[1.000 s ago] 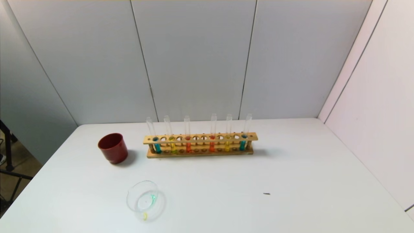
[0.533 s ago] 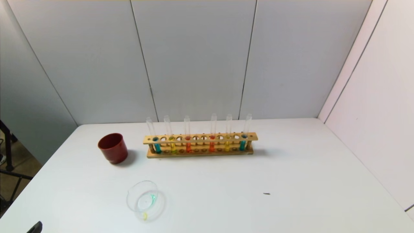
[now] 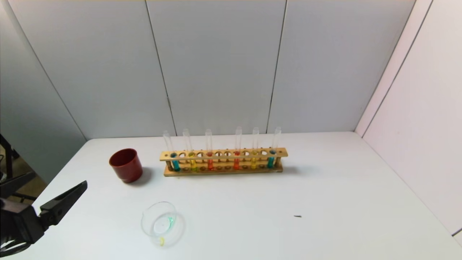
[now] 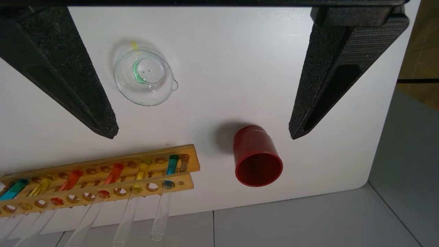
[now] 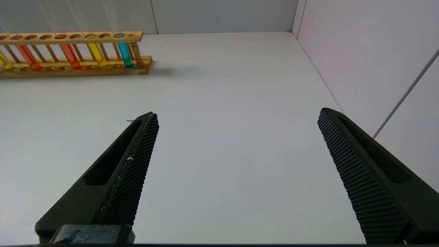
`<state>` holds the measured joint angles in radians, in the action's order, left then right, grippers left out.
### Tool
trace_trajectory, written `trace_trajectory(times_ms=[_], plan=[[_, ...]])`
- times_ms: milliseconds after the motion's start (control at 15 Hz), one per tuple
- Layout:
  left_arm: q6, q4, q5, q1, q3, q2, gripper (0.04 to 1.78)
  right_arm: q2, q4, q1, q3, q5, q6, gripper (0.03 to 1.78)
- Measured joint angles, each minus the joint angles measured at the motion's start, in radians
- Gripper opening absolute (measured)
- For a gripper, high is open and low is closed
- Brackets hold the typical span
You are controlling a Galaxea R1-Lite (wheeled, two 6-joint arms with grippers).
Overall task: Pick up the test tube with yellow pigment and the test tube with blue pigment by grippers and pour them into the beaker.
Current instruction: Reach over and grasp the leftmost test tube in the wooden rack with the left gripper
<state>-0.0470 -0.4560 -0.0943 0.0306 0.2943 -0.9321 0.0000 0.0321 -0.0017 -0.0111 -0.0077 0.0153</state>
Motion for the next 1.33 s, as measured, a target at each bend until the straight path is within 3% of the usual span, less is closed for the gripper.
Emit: trace_trajectory(times_ms=[267, 667, 933, 1333], plan=[[0.009, -0.148, 0.016, 0.043, 0.017, -0.188, 1.75, 0.0, -0.001, 0.0, 0.0, 0.0, 0.0, 1.7], [0.066, -0.407, 0.111, 0.141, 0.031, -0.463, 1.75, 0.0, 0.0, 0.0, 0.0, 0.0, 0.0, 1.7], [0.067, -0.607, 0.145, 0.162, 0.046, -0.649, 1.75, 0.0, 0.0, 0.0, 0.0, 0.0, 0.0, 1.7], [0.118, -0.654, 0.273, 0.27, 0.158, -0.822, 1.75, 0.0, 0.0, 0.0, 0.0, 0.0, 0.0, 1.7]])
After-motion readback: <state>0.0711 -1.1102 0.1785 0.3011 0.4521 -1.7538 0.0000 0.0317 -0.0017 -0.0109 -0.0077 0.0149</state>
